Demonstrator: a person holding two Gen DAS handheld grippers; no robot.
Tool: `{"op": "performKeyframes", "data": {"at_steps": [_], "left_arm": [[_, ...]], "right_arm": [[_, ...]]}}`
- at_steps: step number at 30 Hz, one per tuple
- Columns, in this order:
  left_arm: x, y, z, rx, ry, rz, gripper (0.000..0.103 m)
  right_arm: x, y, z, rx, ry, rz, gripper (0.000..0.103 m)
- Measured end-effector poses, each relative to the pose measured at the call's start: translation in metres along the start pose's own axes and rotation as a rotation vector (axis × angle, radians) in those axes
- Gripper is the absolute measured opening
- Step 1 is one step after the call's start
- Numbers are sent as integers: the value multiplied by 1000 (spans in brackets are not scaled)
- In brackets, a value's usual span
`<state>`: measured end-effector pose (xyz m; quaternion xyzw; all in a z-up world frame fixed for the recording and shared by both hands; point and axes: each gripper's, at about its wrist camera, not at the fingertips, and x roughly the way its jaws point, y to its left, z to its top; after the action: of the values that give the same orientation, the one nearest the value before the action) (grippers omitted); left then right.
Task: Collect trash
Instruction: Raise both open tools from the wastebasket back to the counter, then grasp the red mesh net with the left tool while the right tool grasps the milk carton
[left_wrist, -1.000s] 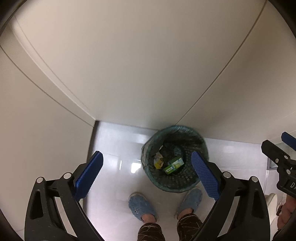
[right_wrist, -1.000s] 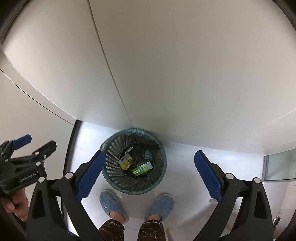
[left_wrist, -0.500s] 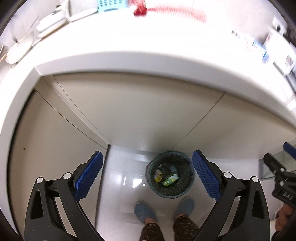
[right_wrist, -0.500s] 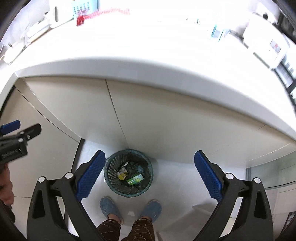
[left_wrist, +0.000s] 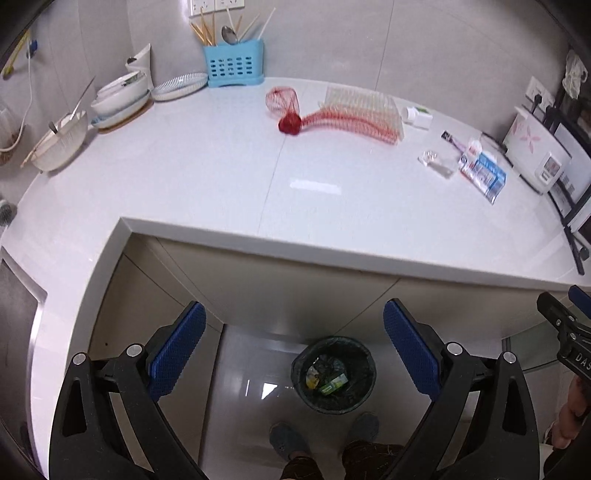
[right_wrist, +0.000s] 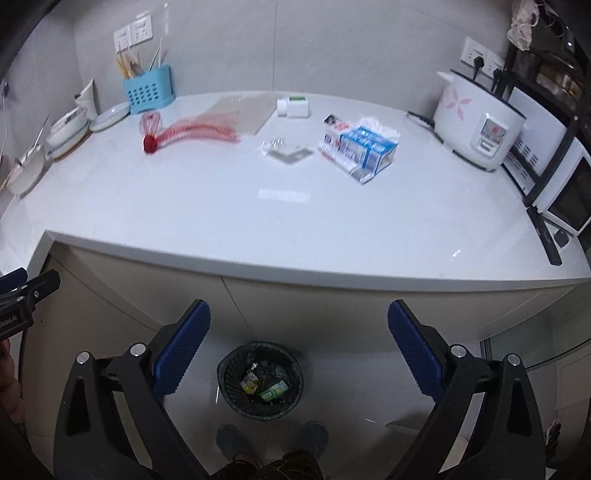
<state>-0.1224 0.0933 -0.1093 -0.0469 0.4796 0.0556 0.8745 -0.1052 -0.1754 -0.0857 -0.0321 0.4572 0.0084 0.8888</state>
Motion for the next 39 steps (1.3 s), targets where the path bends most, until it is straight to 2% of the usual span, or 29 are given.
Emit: {"op": "performKeyframes", "data": {"at_steps": [6,10,14,23,27,32,35,39], "left_arm": [[-17,0,44,-20,-28,21,95],[-14,-8,68,-28,-43,38,95],[2,-14,92,-63,-26,58,95],[59,-28,169,-160,6,140,95],[97,-27,199,-209,53,175,95],[143,-19,226,-271,109,225,95],[167,-11,238,-319,138,229,95],[196,-4,251,-338,165,276,95]], "right_arm": [[-18,-17,29,-3,-47,6,93],[-9,-34,53,-19,-60,12,93],[16,-53,84,-35,-65,34,93],[94,-95,179,-147,-46,106,93],[131,-106,211,-194,14,126,93],[165,-114,233,-282,58,133,93],[186,-121,243,-295,101,153,93],[209,-122,248,-340,158,169,93]]}}
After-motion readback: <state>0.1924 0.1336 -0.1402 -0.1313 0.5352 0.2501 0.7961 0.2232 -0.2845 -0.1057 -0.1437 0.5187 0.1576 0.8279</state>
